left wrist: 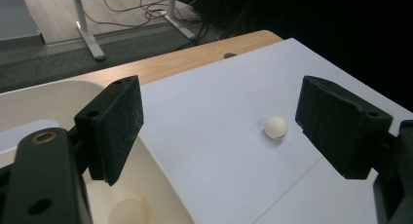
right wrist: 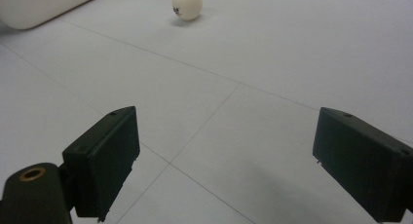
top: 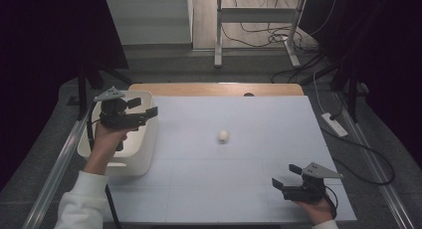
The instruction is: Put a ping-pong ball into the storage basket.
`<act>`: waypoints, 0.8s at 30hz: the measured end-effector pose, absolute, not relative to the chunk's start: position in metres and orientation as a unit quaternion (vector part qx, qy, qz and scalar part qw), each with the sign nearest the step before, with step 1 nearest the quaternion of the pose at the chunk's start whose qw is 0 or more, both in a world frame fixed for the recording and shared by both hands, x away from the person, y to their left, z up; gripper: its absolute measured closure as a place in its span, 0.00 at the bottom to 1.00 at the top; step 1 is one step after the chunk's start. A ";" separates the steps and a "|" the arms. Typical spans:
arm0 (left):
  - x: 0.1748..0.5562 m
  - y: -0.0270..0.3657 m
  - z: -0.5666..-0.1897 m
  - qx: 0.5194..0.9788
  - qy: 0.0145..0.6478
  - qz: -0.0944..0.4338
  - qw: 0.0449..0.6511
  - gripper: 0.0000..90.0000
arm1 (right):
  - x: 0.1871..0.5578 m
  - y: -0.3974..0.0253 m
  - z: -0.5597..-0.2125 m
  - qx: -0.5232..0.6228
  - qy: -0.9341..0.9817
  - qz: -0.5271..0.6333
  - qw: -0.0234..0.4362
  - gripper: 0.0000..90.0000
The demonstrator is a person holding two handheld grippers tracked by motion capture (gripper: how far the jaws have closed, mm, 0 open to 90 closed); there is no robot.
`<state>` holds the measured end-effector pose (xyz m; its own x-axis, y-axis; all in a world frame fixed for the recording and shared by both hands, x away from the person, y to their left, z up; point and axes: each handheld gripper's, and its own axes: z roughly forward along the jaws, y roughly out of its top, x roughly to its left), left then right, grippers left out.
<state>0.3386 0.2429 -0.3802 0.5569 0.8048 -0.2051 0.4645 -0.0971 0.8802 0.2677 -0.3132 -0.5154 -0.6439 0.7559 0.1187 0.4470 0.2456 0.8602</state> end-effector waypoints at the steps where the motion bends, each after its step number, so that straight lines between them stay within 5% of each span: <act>1: 0.337 0.241 -0.380 0.722 0.437 0.167 0.510 0.21 | 0.268 -0.313 -0.516 0.390 0.773 0.472 0.163 0.11; 24: 0.328 0.206 -0.372 0.734 0.400 0.150 0.528 0.21 | 0.269 -0.310 -0.517 0.380 0.780 0.469 0.163 0.11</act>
